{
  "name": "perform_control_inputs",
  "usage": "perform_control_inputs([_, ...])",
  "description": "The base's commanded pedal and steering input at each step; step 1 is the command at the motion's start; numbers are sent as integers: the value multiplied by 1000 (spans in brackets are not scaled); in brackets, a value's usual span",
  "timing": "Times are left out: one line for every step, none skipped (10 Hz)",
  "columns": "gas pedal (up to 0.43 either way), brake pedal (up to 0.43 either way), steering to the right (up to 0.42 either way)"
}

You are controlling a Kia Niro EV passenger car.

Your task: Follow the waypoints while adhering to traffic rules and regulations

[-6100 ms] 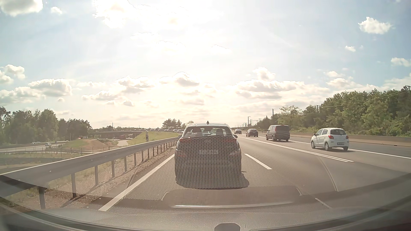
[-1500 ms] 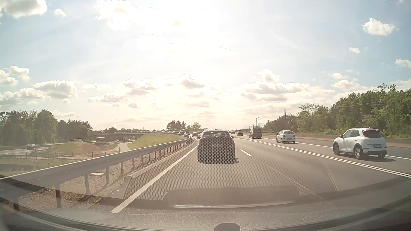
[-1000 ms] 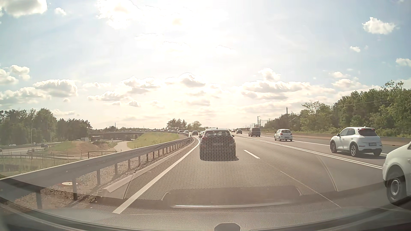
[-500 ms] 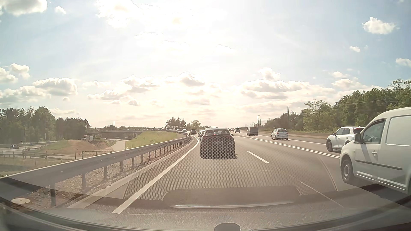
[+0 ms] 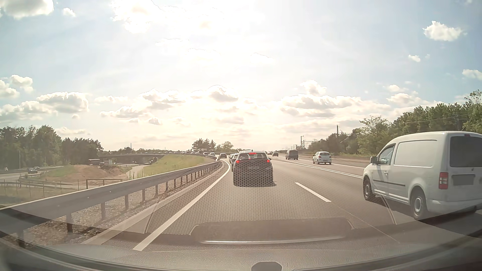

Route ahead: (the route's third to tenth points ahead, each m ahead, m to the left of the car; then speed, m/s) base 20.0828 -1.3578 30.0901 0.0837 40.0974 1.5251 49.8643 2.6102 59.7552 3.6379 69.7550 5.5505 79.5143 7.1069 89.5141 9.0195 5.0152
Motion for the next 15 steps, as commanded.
perform_control_inputs([138, 0, 11])
perform_control_inputs([138, 0, 11])
perform_control_inputs([138, 0, 11])
perform_control_inputs([118, 0, 11])
perform_control_inputs([28, 0, 11])
perform_control_inputs([0, 0, 11])
perform_control_inputs([0, 0, 11])
perform_control_inputs([0, 0, 10])
perform_control_inputs([0, 0, 9])
perform_control_inputs([0, 0, 7])
perform_control_inputs([0, 0, 2])
perform_control_inputs([0, 0, 0])
perform_control_inputs([0, 0, 0])
perform_control_inputs([0, 0, 0])
perform_control_inputs([0, 0, 0])
